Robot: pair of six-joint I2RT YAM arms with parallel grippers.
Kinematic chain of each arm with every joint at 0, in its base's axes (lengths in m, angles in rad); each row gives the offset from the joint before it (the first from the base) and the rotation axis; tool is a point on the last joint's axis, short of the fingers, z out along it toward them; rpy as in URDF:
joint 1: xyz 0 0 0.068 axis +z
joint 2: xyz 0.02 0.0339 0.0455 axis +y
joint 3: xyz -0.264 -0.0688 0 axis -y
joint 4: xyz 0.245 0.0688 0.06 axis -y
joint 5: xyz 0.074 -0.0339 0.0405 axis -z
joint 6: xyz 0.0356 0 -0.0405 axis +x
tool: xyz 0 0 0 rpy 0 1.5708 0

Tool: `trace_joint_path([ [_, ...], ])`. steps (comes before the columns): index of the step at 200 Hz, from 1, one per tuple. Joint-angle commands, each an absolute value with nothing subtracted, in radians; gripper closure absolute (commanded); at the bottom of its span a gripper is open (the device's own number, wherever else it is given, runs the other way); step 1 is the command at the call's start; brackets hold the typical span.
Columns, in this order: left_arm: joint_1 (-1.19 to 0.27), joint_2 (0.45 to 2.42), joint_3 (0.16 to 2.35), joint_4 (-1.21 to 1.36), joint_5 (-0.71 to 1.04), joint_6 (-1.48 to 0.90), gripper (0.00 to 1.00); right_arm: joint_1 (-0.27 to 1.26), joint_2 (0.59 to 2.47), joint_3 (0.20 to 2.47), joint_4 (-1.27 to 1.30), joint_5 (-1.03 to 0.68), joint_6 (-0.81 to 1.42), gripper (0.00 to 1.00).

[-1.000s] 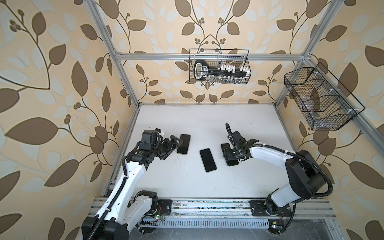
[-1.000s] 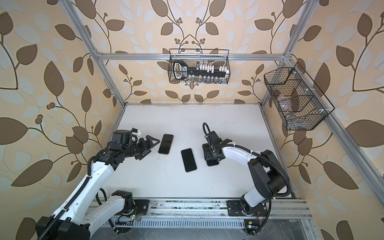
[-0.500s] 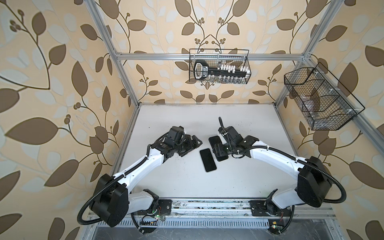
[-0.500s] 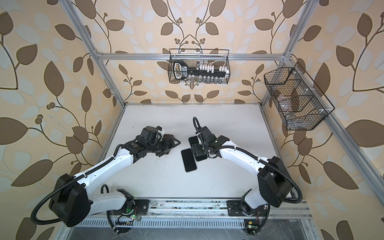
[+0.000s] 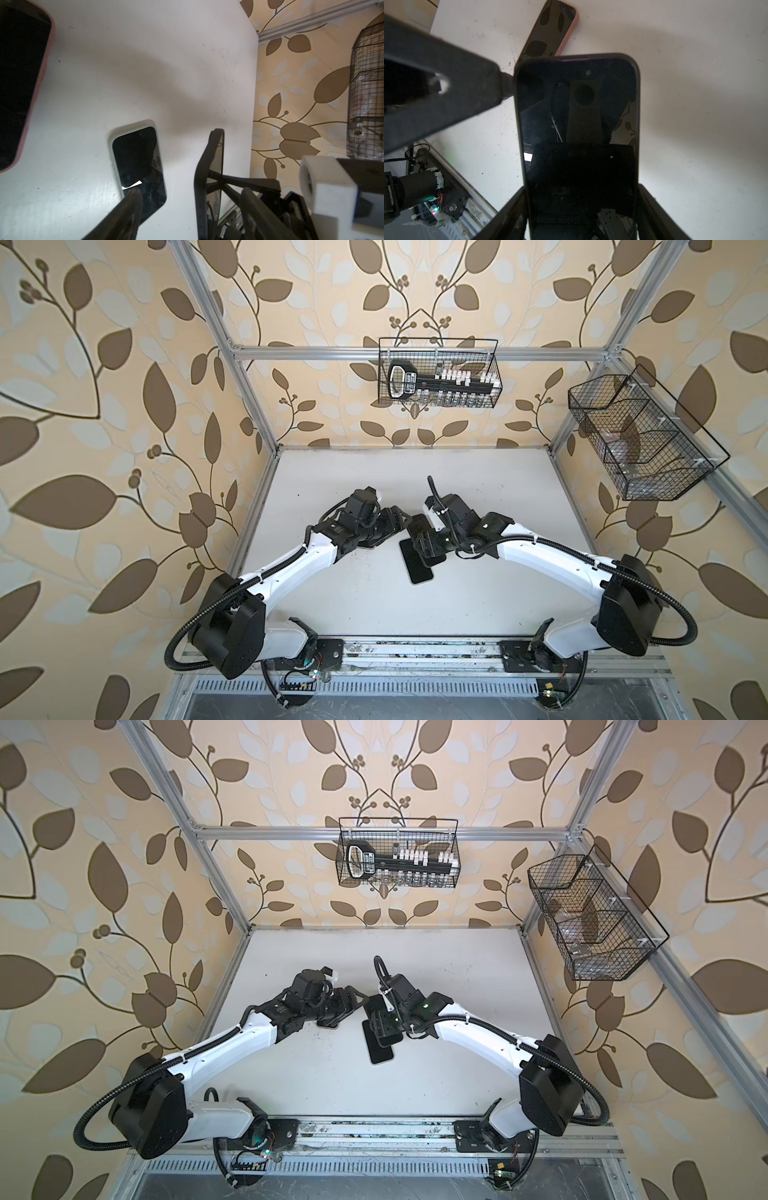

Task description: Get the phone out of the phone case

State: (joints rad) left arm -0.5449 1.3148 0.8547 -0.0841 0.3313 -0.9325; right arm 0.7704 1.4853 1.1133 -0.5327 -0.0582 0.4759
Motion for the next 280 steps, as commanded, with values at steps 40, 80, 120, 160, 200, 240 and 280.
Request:
trace_joint_path([
  [40,-0.587,1.354,0.855,0.010,0.325,-0.968,0.39,0.776,1.458,1.161,-0.484,-0.096,0.492,0.41],
  [80,-0.600,1.370,0.848,0.041,0.327,-0.989,0.47,0.770,1.459,1.158,-0.459,-0.110,0.496,0.42],
  [120,-0.605,1.373,0.839,0.058,0.328,-1.003,0.66,0.761,1.465,1.154,-0.444,-0.125,0.499,0.42],
  [160,-0.604,1.373,0.833,0.073,0.334,-1.015,0.86,0.746,1.468,1.152,-0.434,-0.140,0.498,0.42],
  [200,-0.604,1.358,0.842,0.082,0.313,-1.008,1.00,0.742,1.461,1.149,-0.428,-0.137,0.500,0.30],
  [240,-0.601,1.325,0.911,0.037,0.233,-0.947,1.00,0.709,1.380,1.141,-0.438,-0.124,0.497,0.17],
  [280,-0.583,1.321,1.005,0.005,0.213,-0.898,1.00,0.623,1.241,1.096,-0.441,-0.163,0.514,0.16],
])
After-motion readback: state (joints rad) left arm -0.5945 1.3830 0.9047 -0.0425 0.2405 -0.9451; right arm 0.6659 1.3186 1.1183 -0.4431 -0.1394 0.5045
